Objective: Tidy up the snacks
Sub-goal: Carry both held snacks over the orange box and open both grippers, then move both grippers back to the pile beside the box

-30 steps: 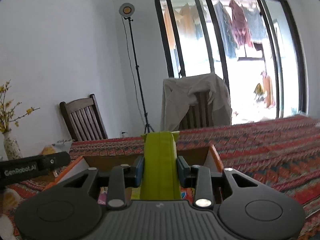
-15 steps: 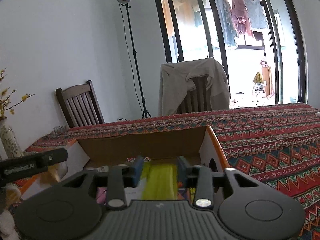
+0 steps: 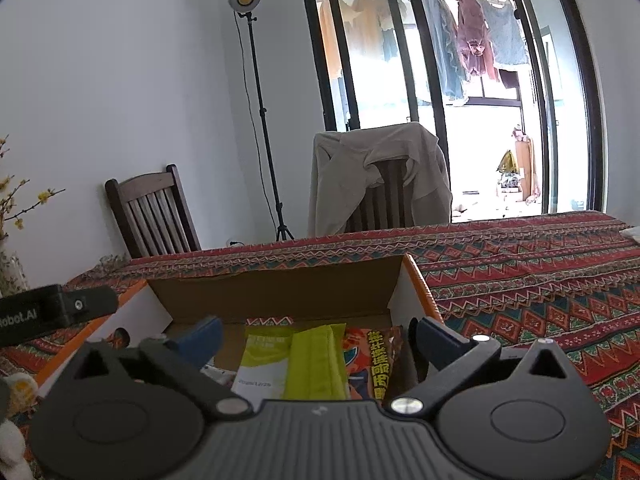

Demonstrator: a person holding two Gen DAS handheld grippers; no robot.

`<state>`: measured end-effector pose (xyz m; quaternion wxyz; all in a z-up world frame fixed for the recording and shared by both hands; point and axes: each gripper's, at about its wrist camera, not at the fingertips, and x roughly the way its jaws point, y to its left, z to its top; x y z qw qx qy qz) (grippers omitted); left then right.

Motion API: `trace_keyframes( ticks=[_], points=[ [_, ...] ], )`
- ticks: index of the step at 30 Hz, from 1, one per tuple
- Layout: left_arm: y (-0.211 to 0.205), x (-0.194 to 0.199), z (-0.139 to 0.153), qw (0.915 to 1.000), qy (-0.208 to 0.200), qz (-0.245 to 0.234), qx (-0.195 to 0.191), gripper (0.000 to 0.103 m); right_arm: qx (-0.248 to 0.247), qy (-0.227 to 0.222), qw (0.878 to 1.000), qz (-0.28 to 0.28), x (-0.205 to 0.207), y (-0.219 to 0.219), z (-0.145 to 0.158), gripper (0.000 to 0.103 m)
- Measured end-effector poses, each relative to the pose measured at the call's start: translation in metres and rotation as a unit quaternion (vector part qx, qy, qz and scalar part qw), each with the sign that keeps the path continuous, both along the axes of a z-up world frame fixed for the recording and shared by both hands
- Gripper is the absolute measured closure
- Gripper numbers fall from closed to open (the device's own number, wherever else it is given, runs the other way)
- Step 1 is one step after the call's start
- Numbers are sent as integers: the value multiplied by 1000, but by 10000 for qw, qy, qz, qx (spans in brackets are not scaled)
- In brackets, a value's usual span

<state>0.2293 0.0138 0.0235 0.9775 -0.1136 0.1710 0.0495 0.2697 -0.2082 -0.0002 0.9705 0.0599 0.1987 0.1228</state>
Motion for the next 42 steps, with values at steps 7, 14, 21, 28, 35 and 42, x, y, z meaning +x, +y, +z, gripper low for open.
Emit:
trace_keyframes(
  ticks=[7,14,21,28,35,42],
  points=[
    [-1,-2,0,10000,-5,11,-4,0,18,2,10000,-75,-1,0,1,0],
    [0,-8,10,9999,12,82,-84,0,-30,-52,9999,-94,-4,-1,7,0],
    [-2,-20,18,9999,63,-1,-112,0,-55,-100,9999,-118,-16,-5,15,0],
    [-2,-41,14,9999,82,-73,-33,0,-118,-64,9999,-108,-32,-14,15,0],
    [3,-66,4,9998,136,-121,49,0,-227,14,9997,-75,-55,-26,8,0],
    [11,-93,-9,9992,272,-219,191,0,-409,87,9991,18,-81,-39,-2,0]
  ],
)
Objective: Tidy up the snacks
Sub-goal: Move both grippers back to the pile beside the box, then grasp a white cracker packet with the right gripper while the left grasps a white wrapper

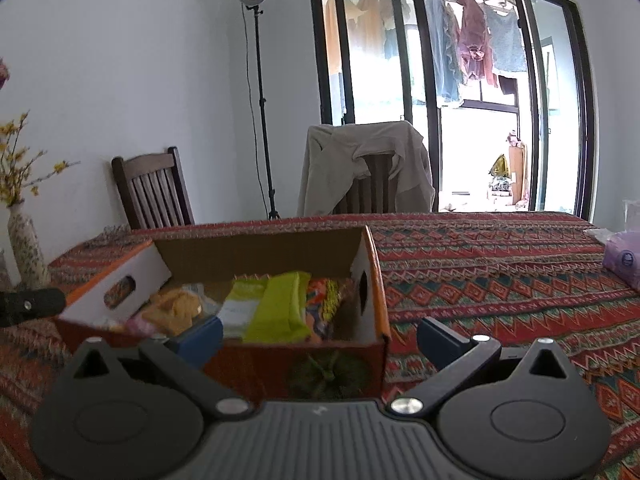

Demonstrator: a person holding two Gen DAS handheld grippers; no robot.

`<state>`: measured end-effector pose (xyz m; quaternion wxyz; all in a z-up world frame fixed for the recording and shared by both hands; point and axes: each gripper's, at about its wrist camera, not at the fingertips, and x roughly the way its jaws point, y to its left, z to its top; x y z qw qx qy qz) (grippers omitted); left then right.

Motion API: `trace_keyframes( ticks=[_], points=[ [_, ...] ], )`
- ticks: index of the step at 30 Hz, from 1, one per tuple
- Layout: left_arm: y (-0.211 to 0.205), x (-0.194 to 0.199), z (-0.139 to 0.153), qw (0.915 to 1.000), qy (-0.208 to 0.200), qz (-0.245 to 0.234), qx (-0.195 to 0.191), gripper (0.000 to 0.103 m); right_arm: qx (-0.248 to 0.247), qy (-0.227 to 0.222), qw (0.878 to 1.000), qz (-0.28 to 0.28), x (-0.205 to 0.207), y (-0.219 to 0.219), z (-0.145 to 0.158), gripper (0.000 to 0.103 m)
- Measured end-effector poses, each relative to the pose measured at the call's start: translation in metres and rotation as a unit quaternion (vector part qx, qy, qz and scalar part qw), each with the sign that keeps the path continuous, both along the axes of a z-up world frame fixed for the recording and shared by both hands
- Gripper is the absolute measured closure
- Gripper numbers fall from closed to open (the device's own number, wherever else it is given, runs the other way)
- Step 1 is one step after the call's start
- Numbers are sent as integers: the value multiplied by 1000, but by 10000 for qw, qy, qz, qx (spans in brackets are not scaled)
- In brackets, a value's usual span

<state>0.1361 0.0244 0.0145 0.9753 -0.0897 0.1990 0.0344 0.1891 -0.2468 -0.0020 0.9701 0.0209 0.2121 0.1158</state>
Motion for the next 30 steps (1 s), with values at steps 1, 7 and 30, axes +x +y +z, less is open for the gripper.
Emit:
trace_keyframes(
  ticks=[1,7,30],
  points=[
    [1,-3,-2,10000,22,-9,16,0,-31,31,10000,11,-3,-2,-2,0],
    [7,-20,-18,9994,264,-94,182,0,-200,298,9993,123,-18,-12,-15,0],
    [30,-37,-48,9990,434,10,-35,0,-602,1523,9859,-334,29,-44,-55,0]
  ],
)
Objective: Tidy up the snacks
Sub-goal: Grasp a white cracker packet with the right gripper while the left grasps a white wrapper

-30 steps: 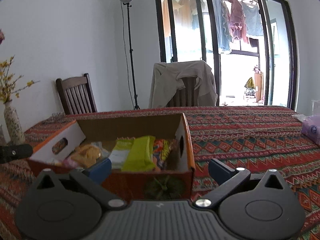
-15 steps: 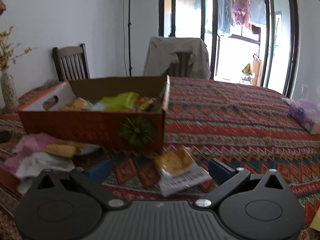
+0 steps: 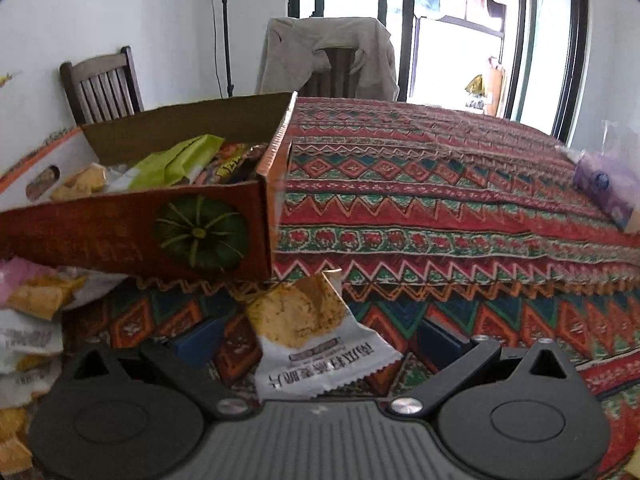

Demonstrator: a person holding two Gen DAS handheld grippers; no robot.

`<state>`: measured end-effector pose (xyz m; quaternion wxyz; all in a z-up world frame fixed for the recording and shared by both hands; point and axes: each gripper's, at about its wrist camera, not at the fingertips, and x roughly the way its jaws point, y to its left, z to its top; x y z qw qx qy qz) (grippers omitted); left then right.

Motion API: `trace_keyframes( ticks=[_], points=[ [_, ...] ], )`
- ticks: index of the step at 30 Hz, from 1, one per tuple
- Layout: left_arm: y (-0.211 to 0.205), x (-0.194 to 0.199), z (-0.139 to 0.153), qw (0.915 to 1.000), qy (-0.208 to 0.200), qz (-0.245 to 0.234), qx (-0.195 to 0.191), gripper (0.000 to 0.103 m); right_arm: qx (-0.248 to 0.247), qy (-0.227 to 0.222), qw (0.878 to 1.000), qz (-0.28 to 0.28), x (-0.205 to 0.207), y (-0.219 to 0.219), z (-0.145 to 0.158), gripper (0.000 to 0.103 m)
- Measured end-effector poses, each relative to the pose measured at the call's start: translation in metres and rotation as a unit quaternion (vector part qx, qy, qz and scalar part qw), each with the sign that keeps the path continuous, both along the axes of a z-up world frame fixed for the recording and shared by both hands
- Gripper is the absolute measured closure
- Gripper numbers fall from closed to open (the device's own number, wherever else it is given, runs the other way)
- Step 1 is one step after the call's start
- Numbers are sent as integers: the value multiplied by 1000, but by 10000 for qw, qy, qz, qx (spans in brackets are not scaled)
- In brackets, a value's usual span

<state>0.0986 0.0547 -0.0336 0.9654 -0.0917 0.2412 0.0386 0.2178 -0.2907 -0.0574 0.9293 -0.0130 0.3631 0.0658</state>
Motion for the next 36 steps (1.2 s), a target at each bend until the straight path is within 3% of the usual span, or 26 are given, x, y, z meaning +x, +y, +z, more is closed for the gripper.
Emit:
trace_keyframes(
  ticks=[3,8,12,14,23,30,36],
  points=[
    [0,0,0,10000,-6,9,-11,0,21,-79,10000,7,0,1,0,5],
    [2,-1,-1,10000,-23,42,-79,0,55,-307,9993,186,-14,3,3,43],
    [3,-1,-1,9999,-26,47,-104,0,-54,-471,9985,256,-24,9,5,47],
    [3,-1,-1,9999,-26,52,-105,0,-60,-620,9977,255,-29,10,8,55],
    [2,1,-1,9999,71,73,-73,0,-8,-1395,9902,109,-51,5,22,60],
    [3,20,2,9980,597,-158,-161,0,12,-1531,9881,133,-53,3,25,60],
    [-6,44,3,9941,989,-368,230,0,142,-1547,9878,79,-55,-2,25,60]
  ],
)
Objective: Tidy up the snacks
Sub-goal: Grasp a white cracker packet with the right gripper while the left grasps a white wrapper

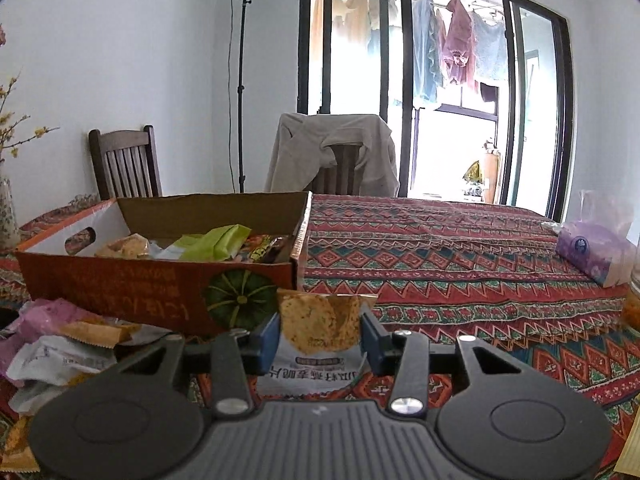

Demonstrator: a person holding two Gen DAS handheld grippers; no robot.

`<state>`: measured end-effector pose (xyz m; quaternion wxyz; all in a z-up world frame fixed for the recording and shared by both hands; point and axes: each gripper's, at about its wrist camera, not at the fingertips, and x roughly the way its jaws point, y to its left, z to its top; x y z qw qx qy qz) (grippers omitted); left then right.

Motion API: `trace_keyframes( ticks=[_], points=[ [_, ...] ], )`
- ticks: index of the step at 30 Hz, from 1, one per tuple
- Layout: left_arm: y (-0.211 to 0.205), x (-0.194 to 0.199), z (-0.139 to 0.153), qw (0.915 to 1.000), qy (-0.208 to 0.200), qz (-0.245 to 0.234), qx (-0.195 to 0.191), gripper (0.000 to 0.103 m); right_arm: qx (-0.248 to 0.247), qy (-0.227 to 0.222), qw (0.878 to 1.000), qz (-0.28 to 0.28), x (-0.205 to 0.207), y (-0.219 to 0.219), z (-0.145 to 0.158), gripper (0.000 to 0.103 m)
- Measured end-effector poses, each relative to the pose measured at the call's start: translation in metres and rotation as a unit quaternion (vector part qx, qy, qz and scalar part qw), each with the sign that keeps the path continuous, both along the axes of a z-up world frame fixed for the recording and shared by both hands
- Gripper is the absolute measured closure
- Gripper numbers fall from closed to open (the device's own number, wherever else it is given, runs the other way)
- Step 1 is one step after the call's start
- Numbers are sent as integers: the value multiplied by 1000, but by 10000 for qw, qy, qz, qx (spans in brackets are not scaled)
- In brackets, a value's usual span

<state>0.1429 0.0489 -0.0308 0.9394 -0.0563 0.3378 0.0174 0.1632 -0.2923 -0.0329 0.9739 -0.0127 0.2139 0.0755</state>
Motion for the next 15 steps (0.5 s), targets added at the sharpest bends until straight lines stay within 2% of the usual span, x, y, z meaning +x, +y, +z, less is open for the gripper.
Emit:
trace_keyframes(
  ticks=[7,10,13,14,15],
  points=[
    [-1,19,-6,9997,199,113,-55,0,77,-7,10000,16,-1,-2,-1,60],
    [3,22,-10,9994,209,173,-229,0,73,-14,10000,27,-1,-2,-1,60],
    [3,21,-11,9994,169,192,-230,0,79,-10,10000,27,-1,-2,-1,60],
    [4,20,-11,9994,149,187,-241,3,81,-12,10000,25,-2,-2,-1,60],
    [4,18,-11,9994,119,185,-255,11,79,-14,10000,26,-1,-2,0,60]
  ],
)
